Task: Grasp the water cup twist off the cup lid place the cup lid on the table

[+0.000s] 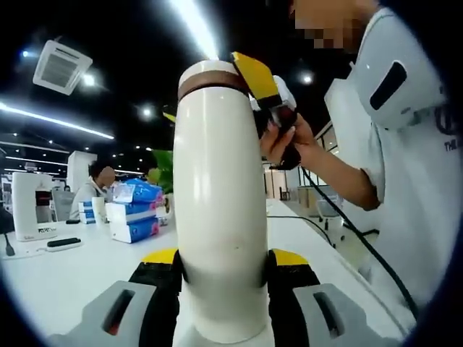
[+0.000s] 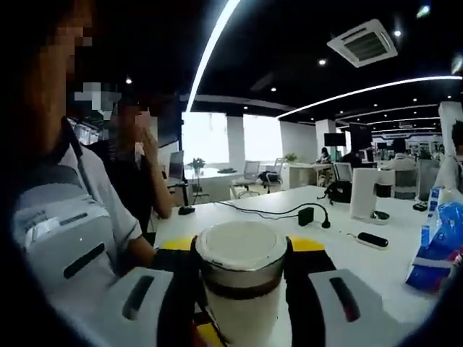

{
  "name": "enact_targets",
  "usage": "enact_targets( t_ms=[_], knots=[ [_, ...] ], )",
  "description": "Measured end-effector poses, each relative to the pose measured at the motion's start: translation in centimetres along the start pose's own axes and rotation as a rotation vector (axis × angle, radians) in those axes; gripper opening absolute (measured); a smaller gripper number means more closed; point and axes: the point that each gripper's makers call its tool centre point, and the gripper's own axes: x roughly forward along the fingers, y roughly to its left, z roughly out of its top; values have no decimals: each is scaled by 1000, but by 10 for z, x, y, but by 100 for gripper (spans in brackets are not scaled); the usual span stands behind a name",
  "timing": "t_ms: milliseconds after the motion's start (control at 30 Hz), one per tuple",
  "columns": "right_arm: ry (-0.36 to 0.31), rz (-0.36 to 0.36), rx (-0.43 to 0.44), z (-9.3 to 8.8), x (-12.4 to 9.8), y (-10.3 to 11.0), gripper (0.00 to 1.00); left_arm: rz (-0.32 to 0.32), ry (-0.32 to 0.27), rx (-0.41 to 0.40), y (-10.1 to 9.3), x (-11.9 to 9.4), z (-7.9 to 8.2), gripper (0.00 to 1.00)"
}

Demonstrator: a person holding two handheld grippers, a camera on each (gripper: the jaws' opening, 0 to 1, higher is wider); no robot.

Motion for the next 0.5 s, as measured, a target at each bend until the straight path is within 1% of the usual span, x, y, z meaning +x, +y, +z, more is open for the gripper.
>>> enact_targets(
  t_ms=[67, 133, 200, 300, 367, 433, 500],
  knots=[
    [14, 67, -53, 0, 2, 4, 49, 1, 0, 0, 0, 0, 0, 48],
    [39, 119, -28, -1, 4, 5, 49, 2, 0, -5, 0, 0, 0, 48],
    [54, 173, -24, -1, 6, 4, 49, 5, -2, -12, 1, -1, 0, 48],
    [50, 264, -22, -1, 4, 9, 49, 5, -2, -15, 1, -2, -1, 48],
    [44, 312, -25, 0, 0, 11, 49, 2, -1, -5, 0, -2, -1, 48],
    [48, 338, -33, 0, -1, 11, 49, 1, -1, -2, -1, -2, -1, 48],
    [49, 399, -47, 1, -2, 13, 49, -2, -2, -2, -1, -2, -1, 48]
  ],
)
